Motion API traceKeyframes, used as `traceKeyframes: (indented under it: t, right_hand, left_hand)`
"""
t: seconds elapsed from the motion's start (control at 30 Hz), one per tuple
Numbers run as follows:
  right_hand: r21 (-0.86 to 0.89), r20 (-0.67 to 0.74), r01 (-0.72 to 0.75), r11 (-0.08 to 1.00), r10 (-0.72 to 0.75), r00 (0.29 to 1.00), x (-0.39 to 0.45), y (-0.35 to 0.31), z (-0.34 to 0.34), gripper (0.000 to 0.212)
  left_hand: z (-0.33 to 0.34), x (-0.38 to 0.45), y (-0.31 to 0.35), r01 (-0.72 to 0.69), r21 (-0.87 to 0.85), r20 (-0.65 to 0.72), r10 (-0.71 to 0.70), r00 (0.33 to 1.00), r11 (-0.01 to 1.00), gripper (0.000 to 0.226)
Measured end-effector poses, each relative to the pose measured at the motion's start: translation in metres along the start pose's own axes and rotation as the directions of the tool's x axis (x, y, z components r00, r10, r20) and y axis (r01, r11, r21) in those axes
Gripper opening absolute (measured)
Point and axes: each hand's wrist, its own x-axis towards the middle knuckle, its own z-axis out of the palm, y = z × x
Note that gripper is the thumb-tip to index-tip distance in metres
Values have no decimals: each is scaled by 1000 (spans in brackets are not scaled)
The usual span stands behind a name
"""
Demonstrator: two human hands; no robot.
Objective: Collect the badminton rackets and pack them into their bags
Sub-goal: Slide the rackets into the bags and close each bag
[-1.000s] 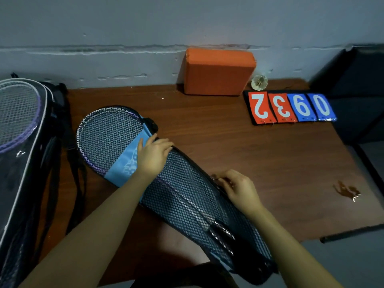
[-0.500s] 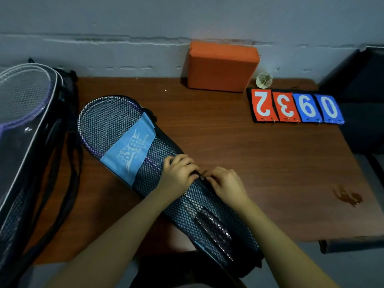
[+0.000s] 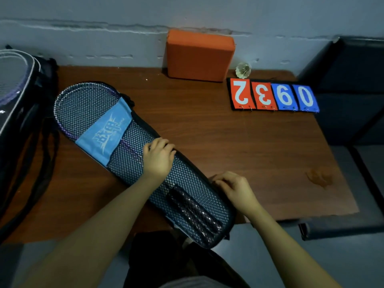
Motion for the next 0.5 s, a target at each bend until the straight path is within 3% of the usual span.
traceKeyframes:
  t: [0.07, 0.17, 0.33, 0.5]
  right_hand:
    - [27, 8, 0, 1000, 0, 1000, 1, 0, 4, 15]
    - [47, -23, 35, 998, -34, 999, 0, -2, 7, 14]
    - [-10, -33, 103, 995, -103, 994, -5, 1, 6, 14]
    - [-88, -79, 120, 989, -127, 989, -10, 4, -2, 16]
  left_hand:
    - [2, -17, 15, -65, -55, 28, 67, 997, 996, 30]
    - [12, -48, 42, -297, -96, 89, 305, 948, 950, 33]
    - [16, -62, 54, -216, -188, 39, 227, 973, 958, 33]
    - [14, -53, 59, -227, -183, -32, 225, 974, 957, 38]
